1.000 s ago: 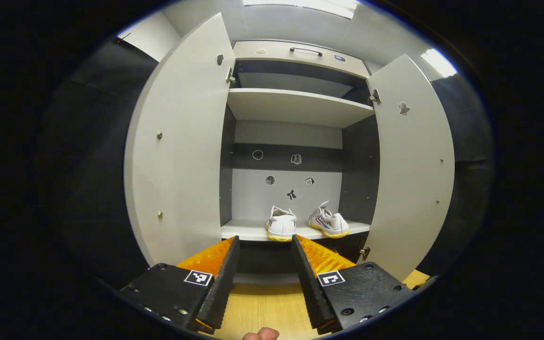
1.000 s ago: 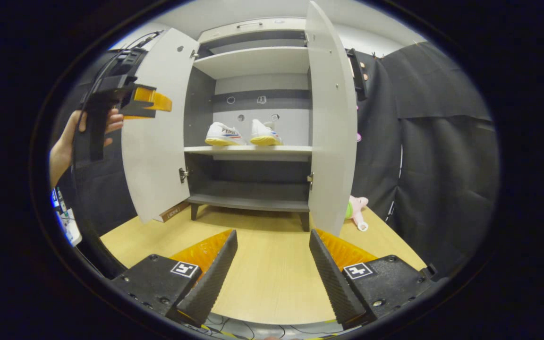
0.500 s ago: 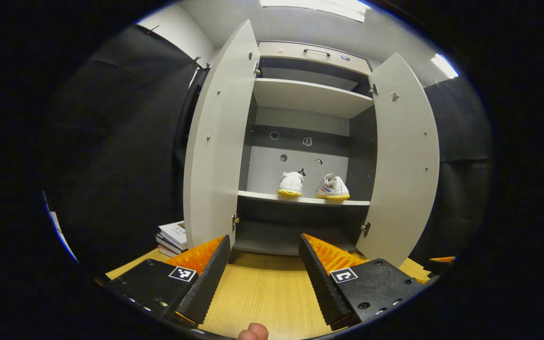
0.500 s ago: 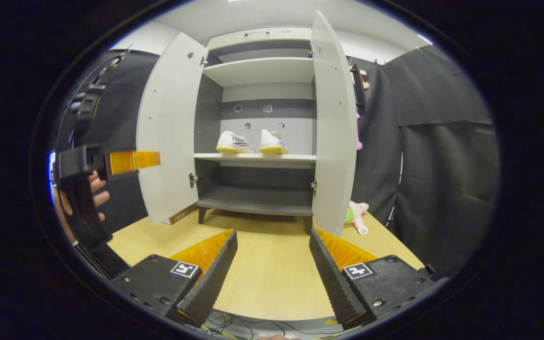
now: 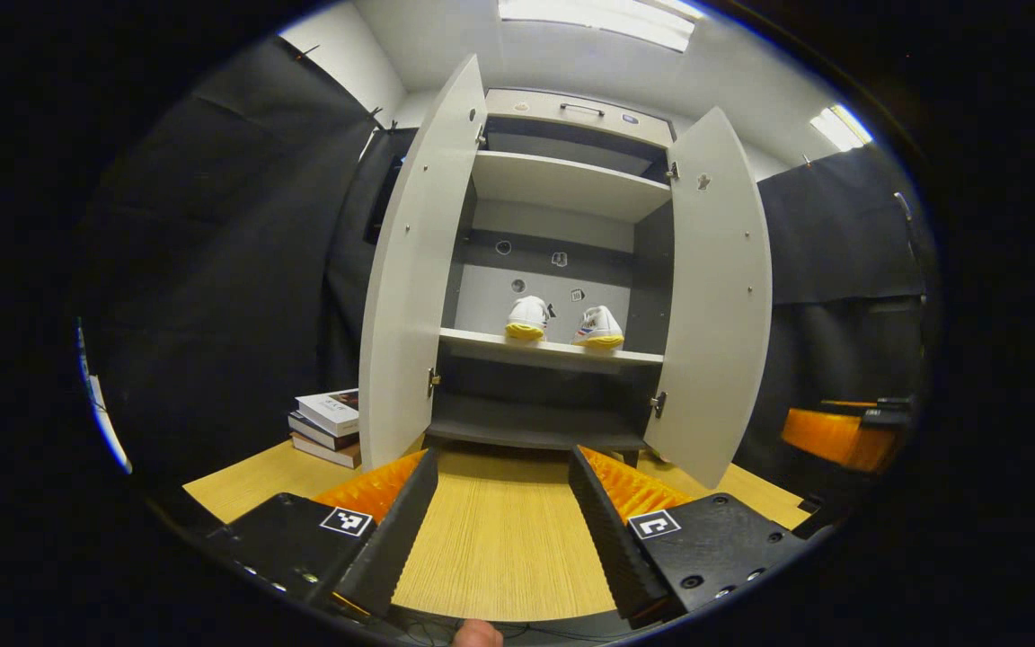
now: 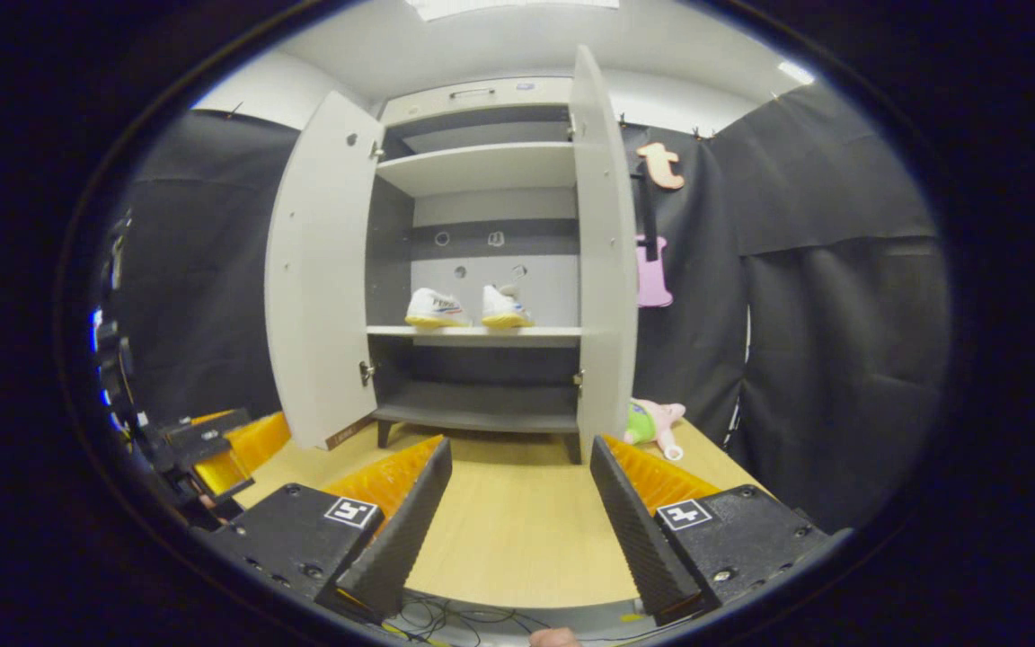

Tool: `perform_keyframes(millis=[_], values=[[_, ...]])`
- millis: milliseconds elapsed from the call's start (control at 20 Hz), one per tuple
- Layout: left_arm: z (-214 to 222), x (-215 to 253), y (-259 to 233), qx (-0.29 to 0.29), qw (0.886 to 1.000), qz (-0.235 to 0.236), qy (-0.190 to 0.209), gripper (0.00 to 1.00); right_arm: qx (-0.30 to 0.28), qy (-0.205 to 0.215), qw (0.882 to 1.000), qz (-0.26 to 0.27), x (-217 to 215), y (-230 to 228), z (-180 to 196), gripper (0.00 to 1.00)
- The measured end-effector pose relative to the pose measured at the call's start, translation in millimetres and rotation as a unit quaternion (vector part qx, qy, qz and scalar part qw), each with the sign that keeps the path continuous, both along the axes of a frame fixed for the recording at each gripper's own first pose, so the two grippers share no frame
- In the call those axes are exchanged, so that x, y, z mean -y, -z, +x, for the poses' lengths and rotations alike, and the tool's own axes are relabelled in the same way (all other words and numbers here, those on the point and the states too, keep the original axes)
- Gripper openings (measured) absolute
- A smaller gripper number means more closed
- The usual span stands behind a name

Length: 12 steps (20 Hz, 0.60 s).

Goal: Grab one shoe with the right hand and put it into the shoe cabinet, grab the other shoe with the left hand and put it into the shoe cabinet; then close the right door with the right hand and the left door with the left hand.

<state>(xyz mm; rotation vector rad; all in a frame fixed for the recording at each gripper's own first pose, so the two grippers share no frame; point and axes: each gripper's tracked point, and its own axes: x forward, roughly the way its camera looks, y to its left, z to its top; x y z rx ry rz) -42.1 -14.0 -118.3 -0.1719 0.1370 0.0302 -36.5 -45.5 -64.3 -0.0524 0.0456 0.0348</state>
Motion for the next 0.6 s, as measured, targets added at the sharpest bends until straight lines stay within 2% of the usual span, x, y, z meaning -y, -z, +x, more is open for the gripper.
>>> perform_keyframes(millis=[150, 300, 500, 600], values=[[-5, 3, -1, 0.002, 1.0, 0.009, 0.005, 0.88, 0.038, 0.047, 0.998, 0.006, 58, -54, 12, 0.99], [-8, 5, -1, 0.005, 1.0, 0.018, 0.01, 0.88, 0.089, 0.055, 0.994, 0.029, 93, -111, 30, 0.99], [-10, 10, -1, 0.007, 0.999, 0.036, 0.015, 0.88, 0.102, 0.107, 0.988, -0.031, 141, -153, 64, 1.0], [-10, 11, -3, 0.01, 0.999, 0.04, 0.017, 0.88, 0.102, 0.105, 0.988, -0.043, 143, -174, 90, 0.97]])
